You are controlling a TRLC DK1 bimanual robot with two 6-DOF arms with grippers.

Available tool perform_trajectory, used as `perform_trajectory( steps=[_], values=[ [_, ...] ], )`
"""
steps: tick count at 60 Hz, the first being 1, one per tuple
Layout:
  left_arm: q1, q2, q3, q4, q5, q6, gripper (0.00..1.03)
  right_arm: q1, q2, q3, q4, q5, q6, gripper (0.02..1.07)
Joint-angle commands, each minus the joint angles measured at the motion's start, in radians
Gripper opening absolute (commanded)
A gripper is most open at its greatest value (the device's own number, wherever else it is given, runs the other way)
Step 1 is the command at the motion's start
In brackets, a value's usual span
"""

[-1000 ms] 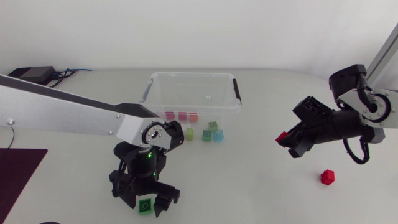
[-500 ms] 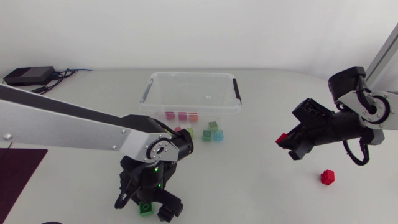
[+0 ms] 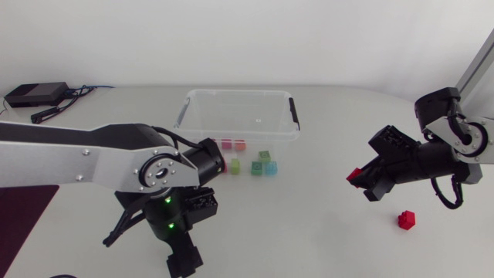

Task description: Pick up the duplo bricks and place them in the container

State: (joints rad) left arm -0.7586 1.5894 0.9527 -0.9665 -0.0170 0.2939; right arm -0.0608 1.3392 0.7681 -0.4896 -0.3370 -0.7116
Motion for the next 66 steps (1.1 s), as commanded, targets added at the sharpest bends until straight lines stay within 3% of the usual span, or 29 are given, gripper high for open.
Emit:
perform_trajectory(
  steps=[1,9,21,36,41,43,44,45,59,66],
  values=[
    [0.012,-0.02,-0.045,0.0,-0.006,0.096,0.99,-0.01,-0.005,-0.029,0.009,-0.007,-0.029,0.24],
    [-0.004,-0.046,-0.161,0.107,-0.008,0.194,0.99,-0.016,0.002,-0.023,0.009,-0.007,-0.034,0.24],
    [0.007,-0.037,-0.196,0.212,-0.008,0.228,0.99,-0.016,0.009,-0.02,0.014,-0.007,-0.034,0.24],
    [0.027,0.001,-0.219,0.253,-0.006,0.237,0.97,-0.019,0.015,-0.02,0.02,-0.008,-0.038,0.24],
    [0.044,0.012,-0.229,0.261,-0.006,0.235,0.82,-0.019,0.014,-0.03,0.02,-0.013,-0.043,0.24],
    [0.05,0.018,-0.232,0.267,-0.006,0.231,0.7,-0.019,0.014,-0.036,0.02,-0.014,-0.043,0.24],
    [0.056,0.021,-0.235,0.279,-0.006,0.229,0.57,-0.017,0.011,-0.039,0.02,-0.014,-0.043,0.24],
    [0.059,0.023,-0.235,0.285,-0.008,0.228,0.51,-0.016,0.009,-0.043,0.022,-0.014,-0.043,0.24],
    [0.076,-0.003,-0.243,0.287,-0.005,0.229,0.44,0.022,-0.094,0.005,-0.04,-0.034,-0.017,0.24],
    [0.087,-0.112,-0.218,0.226,-0.003,0.238,0.43,0.075,-0.146,0.086,-0.09,-0.043,0.043,0.24]
  ],
)
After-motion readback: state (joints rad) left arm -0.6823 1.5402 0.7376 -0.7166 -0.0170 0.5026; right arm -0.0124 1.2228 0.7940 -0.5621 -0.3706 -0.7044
